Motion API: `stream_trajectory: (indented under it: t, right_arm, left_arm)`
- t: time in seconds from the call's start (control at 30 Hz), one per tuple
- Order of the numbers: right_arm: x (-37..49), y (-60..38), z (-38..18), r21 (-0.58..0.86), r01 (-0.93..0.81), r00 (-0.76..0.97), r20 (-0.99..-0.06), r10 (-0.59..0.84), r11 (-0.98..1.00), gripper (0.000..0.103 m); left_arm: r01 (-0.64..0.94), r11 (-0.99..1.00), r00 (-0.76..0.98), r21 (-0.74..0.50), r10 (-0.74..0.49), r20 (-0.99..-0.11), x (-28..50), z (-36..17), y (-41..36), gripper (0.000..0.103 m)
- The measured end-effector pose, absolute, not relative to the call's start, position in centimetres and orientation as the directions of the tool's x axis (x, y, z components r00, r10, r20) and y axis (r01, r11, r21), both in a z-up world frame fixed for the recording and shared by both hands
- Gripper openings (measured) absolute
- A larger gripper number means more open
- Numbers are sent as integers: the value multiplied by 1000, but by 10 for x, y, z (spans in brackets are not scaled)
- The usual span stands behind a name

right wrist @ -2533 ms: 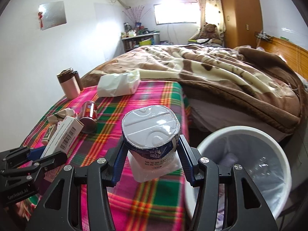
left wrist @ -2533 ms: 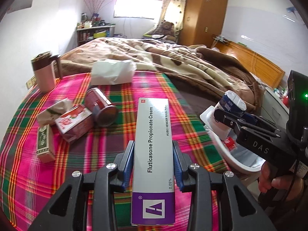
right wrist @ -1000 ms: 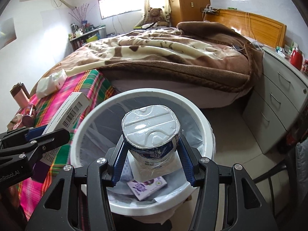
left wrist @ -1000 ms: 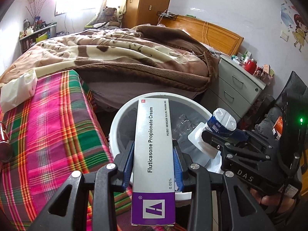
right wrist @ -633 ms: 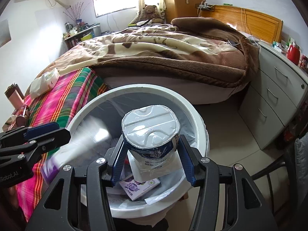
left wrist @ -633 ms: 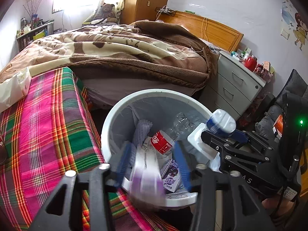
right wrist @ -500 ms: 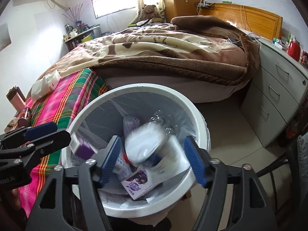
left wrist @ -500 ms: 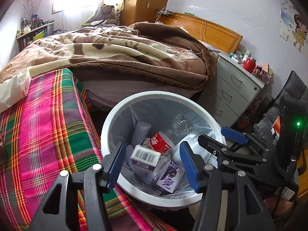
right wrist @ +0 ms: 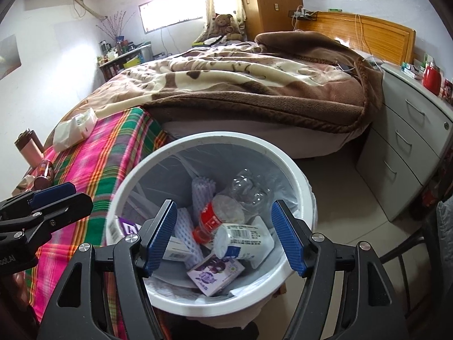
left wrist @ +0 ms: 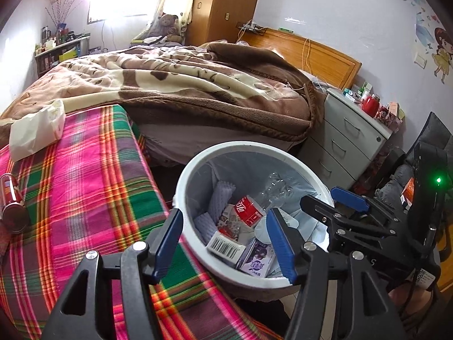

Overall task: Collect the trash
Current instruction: 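Move both open tools back over the bed toward the remaining trash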

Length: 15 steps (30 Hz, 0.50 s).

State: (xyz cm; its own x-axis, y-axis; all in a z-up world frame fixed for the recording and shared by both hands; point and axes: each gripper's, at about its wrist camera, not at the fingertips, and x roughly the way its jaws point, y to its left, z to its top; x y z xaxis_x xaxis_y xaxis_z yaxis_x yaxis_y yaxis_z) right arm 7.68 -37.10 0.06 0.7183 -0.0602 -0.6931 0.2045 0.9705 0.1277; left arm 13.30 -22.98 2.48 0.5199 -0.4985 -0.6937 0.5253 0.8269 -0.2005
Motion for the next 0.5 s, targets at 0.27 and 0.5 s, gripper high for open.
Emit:
stream_trajectory:
  t: [0.27,0.5]
  right_arm:
    - [76,-353,8,134,169,743,-668,-37,977,71]
    - [79,-330,13,148,121,765,-644,2,982,71]
  left_arm:
    - [482,855,568,-192,-471,-675,127,32,-196,64]
    - [447,873,598,-193,-452,-662,122,37,-163,65]
